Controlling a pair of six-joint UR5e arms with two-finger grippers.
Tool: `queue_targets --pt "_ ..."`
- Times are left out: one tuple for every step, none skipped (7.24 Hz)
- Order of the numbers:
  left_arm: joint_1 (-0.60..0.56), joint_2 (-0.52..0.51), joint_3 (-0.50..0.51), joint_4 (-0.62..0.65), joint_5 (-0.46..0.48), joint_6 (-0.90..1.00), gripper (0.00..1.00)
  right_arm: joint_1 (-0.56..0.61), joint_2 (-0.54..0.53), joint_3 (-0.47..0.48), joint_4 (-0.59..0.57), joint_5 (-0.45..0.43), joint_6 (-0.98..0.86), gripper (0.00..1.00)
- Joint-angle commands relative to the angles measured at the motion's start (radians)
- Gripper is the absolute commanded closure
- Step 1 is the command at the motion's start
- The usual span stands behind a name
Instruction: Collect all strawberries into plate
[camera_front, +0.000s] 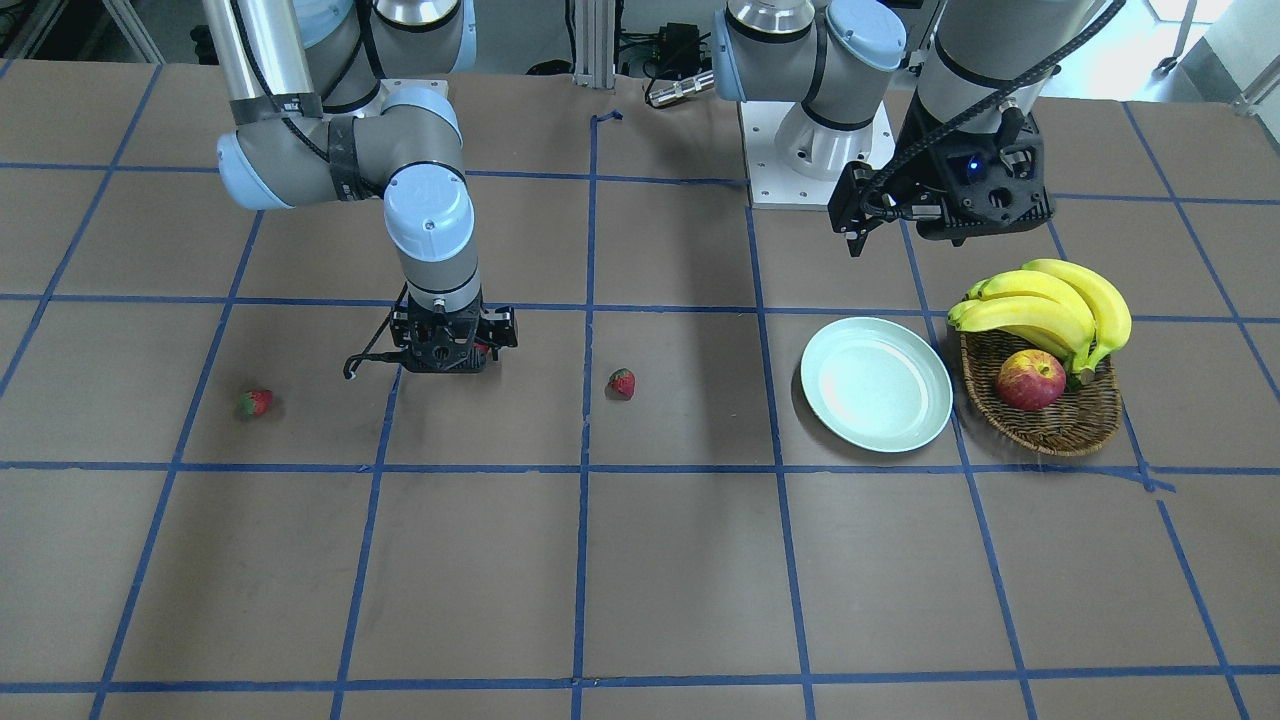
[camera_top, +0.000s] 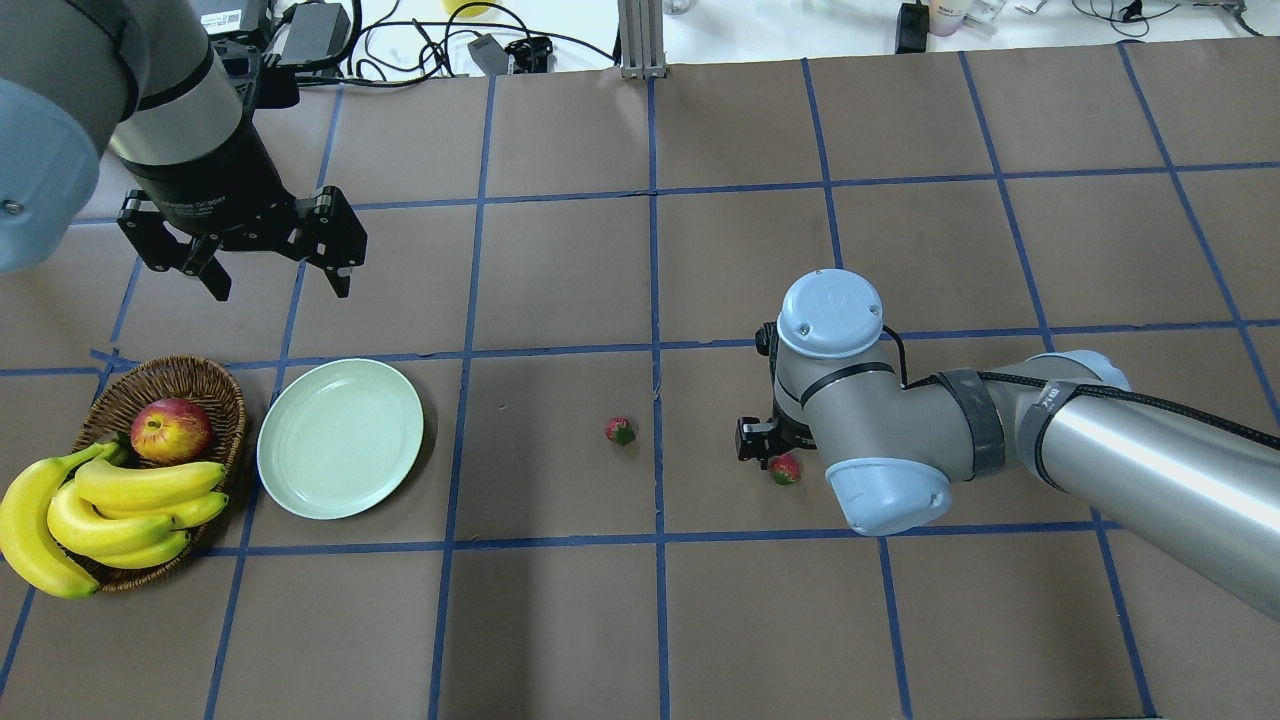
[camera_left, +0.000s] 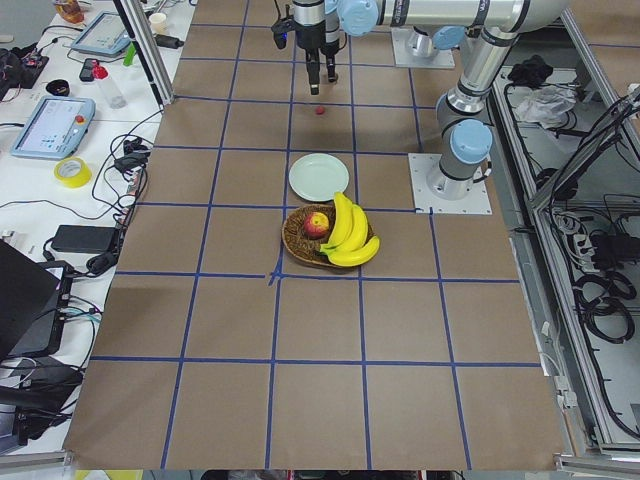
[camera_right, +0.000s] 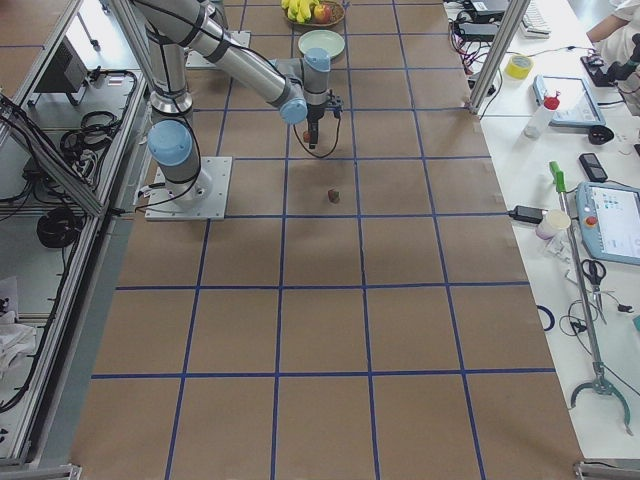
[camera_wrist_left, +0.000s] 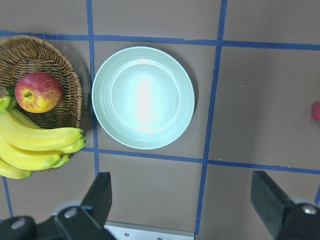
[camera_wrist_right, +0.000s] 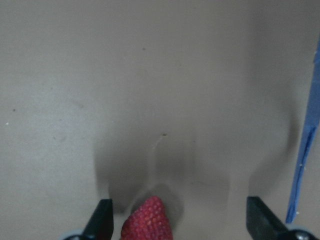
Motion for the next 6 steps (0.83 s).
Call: queue_targets --pt "0.000 -0.002 0.000 0.001 0.001 0.000 0.00 0.000 0.001 0.010 0.009 0.025 0.048 0.24" --pt "0.000 0.000 0.000 -0.001 0.001 0.000 0.00 -0.002 0.001 0.006 0.006 0.066 0.043 0.54" --pt "0.000 0.000 0.000 -0.001 0.001 0.000 0.00 -0.002 0.001 0.007 0.006 0.072 0.043 0.73" --pt "-0.002 -0.002 0.000 -0.001 0.001 0.000 0.00 -0.002 0.001 0.004 0.006 0.072 0.045 0.88" --pt "-0.002 0.000 0.000 0.001 0.000 0.000 0.00 0.001 -0.001 0.001 0.004 0.074 0.048 0.97" --pt "-0.002 0.000 0.000 -0.001 0.001 0.000 0.00 0.012 -0.002 -0.017 0.001 0.077 0.056 1.00"
